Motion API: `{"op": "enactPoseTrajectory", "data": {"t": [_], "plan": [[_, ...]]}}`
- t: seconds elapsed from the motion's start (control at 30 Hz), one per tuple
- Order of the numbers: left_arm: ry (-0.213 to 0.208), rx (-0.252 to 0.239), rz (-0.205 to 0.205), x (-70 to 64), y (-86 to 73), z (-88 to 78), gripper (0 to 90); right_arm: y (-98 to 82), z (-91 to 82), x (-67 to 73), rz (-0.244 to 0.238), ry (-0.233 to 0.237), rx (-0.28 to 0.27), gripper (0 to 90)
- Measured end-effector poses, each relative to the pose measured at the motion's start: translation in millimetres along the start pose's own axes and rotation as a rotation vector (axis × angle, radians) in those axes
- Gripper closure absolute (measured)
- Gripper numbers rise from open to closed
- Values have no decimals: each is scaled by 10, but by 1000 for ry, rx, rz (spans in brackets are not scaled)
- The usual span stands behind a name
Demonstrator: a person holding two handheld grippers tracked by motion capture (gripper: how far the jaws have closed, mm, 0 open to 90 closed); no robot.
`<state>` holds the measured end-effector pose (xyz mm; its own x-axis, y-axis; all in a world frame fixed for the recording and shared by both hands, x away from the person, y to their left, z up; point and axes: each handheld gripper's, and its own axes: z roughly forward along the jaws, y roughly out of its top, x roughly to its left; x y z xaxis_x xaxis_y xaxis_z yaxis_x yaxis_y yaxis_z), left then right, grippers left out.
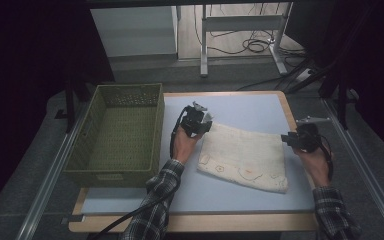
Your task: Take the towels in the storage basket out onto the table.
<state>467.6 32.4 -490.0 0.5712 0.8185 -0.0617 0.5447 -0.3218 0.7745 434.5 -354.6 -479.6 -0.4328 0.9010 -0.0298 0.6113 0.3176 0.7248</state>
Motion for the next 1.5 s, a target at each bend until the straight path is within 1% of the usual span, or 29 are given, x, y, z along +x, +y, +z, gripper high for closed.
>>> {"op": "enactPoseTrajectory", "data": {"t": [0.03, 0.1, 0.13, 0.17, 0.2, 0.23, 0.27, 0.33, 0.4, 0.43, 0.57, 0.6, 0.63, 0.67, 0.7, 0.73, 0.77, 0.8, 0.87, 0.9, 0.93, 0.97, 1.07, 1.17, 1.2, 1.23, 1.33, 1.43, 1.5], "plan": [[-33, 2, 2, -86, -82, -97, 539, -88, -119, 36, 2, 33, -3, 629], [-57, 16, 28, -183, -180, -178, 535, -171, -210, 88, -8, 48, -1, 633], [-57, 16, 28, -183, -180, -178, 534, -171, -210, 88, -8, 48, -1, 633], [-107, 43, 43, -255, -276, -248, 533, -270, -321, 151, -20, 67, 5, 633], [-107, 43, 43, -255, -276, -248, 531, -317, -380, 184, -23, 81, 9, 633], [-127, 56, 65, -320, -371, -328, 532, -368, -436, 220, -27, 93, 11, 634], [-127, 56, 65, -320, -371, -328, 532, -368, -436, 220, -27, 93, 11, 634], [-156, 60, 75, -362, -461, -410, 531, -495, -551, 314, -41, 123, 24, 633], [-165, 58, 72, -400, -531, -466, 539, -650, -655, 432, -63, 159, 64, 620], [-173, 53, 74, -438, -583, -504, 539, -679, -679, 458, -59, 168, 66, 615], [-189, 68, 83, -528, -660, -546, 537, -778, -763, 575, -49, 212, 44, 562], [-189, 68, 83, -528, -660, -546, 537, -778, -763, 575, -49, 212, 44, 562], [-182, 81, 96, -558, -683, -543, 537, -794, -760, 603, -53, 218, 48, 541], [-147, 98, 125, -600, -711, -519, 548, -824, -732, 658, -71, 209, 63, 539], [-126, 106, 141, -609, -726, -499, 566, -835, -710, 678, -73, 207, 75, 561], [-126, 106, 141, -609, -726, -499, 606, -835, -710, 678, -73, 207, 75, 561], [-119, 117, 142, -602, -744, -484, 606, -843, -685, 693, -79, 204, 92, 642], [-127, 103, 132, -581, -767, -503, 772, -860, -667, 744, -118, 182, 102, 802], [-151, 76, 125, -563, -780, -579, 882, -861, -699, 782, -133, 192, 95, 850], [-170, 64, 116, -560, -783, -626, 890, -858, -729, 798, -136, 198, 82, 854], [-170, 64, 116, -560, -783, -626, 893, -858, -729, 798, -136, 198, 82, 854], [-181, 38, 117, -567, -792, -722, 896, -851, -790, 829, -134, 215, 67, 854], [-186, 28, 121, -581, -817, -805, 900, -855, -844, 867, -141, 220, 59, 855], [-203, 20, 110, -576, -923, -943, 900, -910, -952, 938, -154, 229, 44, 853], [-203, 20, 110, -576, -923, -943, 900, -934, -985, 950, -153, 231, 37, 851], [-205, 14, 99, -557, -1008, -1029, 900, -961, -1018, 959, -152, 233, 30, 850], [-208, 17, 88, -531, -1076, -1079, 899, -1026, -1079, 964, -153, 235, 19, 850], [-194, 1, 65, -477, -999, -1031, 765, -1124, -1131, 936, -131, 245, 8, 844], [-189, 3, 70, -490, -894, -945, 706, -1144, -1123, 927, -125, 245, 7, 842]]}}
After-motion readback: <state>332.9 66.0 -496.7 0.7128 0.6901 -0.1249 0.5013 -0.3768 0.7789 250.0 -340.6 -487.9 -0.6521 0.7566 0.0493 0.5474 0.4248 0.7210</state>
